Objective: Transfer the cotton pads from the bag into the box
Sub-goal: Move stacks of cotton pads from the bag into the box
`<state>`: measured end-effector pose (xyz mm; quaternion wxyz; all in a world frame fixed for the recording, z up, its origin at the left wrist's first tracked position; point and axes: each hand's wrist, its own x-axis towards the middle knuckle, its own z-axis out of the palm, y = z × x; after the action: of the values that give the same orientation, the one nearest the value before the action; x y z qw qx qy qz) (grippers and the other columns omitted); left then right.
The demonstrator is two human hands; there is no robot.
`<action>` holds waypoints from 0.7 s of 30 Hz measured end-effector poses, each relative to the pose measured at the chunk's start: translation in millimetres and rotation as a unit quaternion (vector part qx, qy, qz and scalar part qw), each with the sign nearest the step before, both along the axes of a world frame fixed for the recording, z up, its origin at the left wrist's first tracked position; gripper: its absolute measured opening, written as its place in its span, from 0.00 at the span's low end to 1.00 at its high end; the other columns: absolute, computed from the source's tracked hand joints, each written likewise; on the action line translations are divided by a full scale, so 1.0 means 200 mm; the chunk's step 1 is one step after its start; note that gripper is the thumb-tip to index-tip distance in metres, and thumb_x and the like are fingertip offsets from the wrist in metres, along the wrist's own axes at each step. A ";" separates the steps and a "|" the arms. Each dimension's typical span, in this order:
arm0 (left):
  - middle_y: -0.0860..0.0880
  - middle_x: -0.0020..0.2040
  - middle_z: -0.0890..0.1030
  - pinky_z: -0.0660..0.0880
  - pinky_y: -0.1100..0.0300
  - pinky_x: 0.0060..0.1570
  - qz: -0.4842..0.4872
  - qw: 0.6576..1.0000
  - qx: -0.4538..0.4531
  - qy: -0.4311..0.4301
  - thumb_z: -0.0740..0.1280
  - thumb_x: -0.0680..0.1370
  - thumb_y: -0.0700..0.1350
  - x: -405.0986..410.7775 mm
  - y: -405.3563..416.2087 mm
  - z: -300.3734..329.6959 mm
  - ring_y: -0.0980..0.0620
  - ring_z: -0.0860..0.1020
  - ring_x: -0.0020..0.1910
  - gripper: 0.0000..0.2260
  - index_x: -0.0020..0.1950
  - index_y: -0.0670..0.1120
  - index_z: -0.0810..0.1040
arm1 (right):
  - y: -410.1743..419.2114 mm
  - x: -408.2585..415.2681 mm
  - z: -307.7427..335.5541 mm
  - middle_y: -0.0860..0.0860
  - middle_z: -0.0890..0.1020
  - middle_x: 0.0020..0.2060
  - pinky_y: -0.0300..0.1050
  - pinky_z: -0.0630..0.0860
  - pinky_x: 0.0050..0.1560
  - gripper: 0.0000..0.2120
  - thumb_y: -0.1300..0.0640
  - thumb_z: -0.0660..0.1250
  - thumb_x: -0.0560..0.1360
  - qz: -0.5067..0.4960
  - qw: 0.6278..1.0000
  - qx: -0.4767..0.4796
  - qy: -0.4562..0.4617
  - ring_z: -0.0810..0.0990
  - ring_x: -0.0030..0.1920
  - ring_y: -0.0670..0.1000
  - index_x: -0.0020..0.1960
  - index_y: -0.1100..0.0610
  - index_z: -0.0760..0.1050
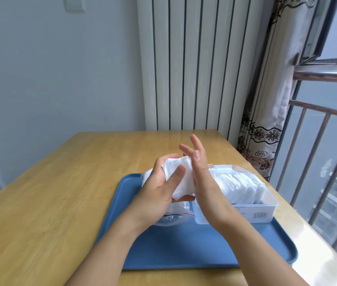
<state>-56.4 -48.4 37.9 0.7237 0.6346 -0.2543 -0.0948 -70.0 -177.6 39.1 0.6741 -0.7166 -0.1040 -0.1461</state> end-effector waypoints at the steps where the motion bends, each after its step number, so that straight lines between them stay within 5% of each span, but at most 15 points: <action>1: 0.45 0.63 0.81 0.83 0.55 0.46 0.001 1.000 0.019 -0.014 0.66 0.76 0.54 0.00 0.00 0.00 0.47 0.85 0.55 0.24 0.70 0.53 0.67 | 0.00 -0.01 0.00 0.32 0.73 0.67 0.38 0.72 0.65 0.41 0.14 0.55 0.59 0.001 1.000 -0.011 -0.001 0.69 0.72 0.38 0.70 0.24 0.59; 4: 0.50 0.55 0.84 0.83 0.53 0.48 0.014 0.994 0.084 -0.071 0.72 0.74 0.52 0.00 0.00 -0.01 0.50 0.85 0.50 0.23 0.66 0.60 0.68 | -0.01 -0.04 0.02 0.33 0.69 0.72 0.54 0.65 0.75 0.46 0.14 0.48 0.60 0.017 1.000 -0.023 -0.007 0.65 0.73 0.35 0.76 0.28 0.54; 7: 0.58 0.47 0.85 0.82 0.56 0.47 0.002 0.987 0.122 -0.107 0.73 0.77 0.42 0.00 0.00 -0.03 0.55 0.84 0.45 0.24 0.64 0.62 0.67 | -0.02 -0.03 0.05 0.43 0.71 0.73 0.56 0.63 0.76 0.62 0.10 0.48 0.49 0.008 1.000 0.007 0.010 0.69 0.72 0.42 0.79 0.37 0.56; 10: 0.56 0.47 0.84 0.82 0.54 0.47 -0.003 0.982 0.140 -0.124 0.74 0.77 0.38 0.00 0.00 -0.04 0.55 0.83 0.43 0.27 0.65 0.63 0.67 | -0.01 -0.04 0.03 0.36 0.73 0.70 0.59 0.65 0.75 0.42 0.15 0.48 0.61 0.036 0.999 0.020 0.031 0.69 0.72 0.40 0.74 0.27 0.59; 12: 0.55 0.48 0.84 0.83 0.53 0.47 0.009 0.983 0.138 -0.118 0.74 0.76 0.38 0.00 0.00 -0.04 0.54 0.83 0.43 0.27 0.64 0.62 0.67 | -0.04 -0.04 0.01 0.38 0.75 0.68 0.58 0.66 0.74 0.41 0.15 0.53 0.60 0.038 0.998 0.040 0.027 0.71 0.72 0.41 0.71 0.27 0.62; 14: 0.51 0.53 0.84 0.83 0.50 0.48 0.028 0.986 0.128 -0.100 0.74 0.77 0.41 0.00 0.00 -0.03 0.49 0.85 0.45 0.26 0.65 0.61 0.65 | -0.08 -0.02 0.02 0.40 0.77 0.67 0.52 0.70 0.71 0.40 0.20 0.65 0.62 0.041 0.999 0.019 0.011 0.73 0.69 0.40 0.71 0.29 0.64; 17: 0.53 0.57 0.83 0.82 0.57 0.48 0.047 0.988 0.113 -0.091 0.74 0.77 0.43 0.01 0.01 -0.03 0.54 0.85 0.47 0.29 0.67 0.62 0.61 | -0.14 -0.03 0.05 0.42 0.82 0.60 0.42 0.76 0.60 0.28 0.44 0.76 0.71 0.032 0.992 -0.122 -0.009 0.80 0.61 0.43 0.70 0.42 0.73; 21: 0.58 0.56 0.81 0.80 0.57 0.55 0.094 0.969 0.174 -0.148 0.75 0.75 0.42 0.03 0.01 -0.06 0.58 0.83 0.51 0.37 0.71 0.64 0.54 | -0.20 -0.03 0.05 0.49 0.86 0.44 0.38 0.78 0.43 0.11 0.58 0.79 0.71 -0.020 0.980 -0.199 -0.005 0.82 0.40 0.45 0.53 0.51 0.84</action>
<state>-49.9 -47.1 24.9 0.5620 0.7787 -0.2778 0.0259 -76.0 -218.2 48.7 0.5141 -0.8377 -0.1201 -0.1399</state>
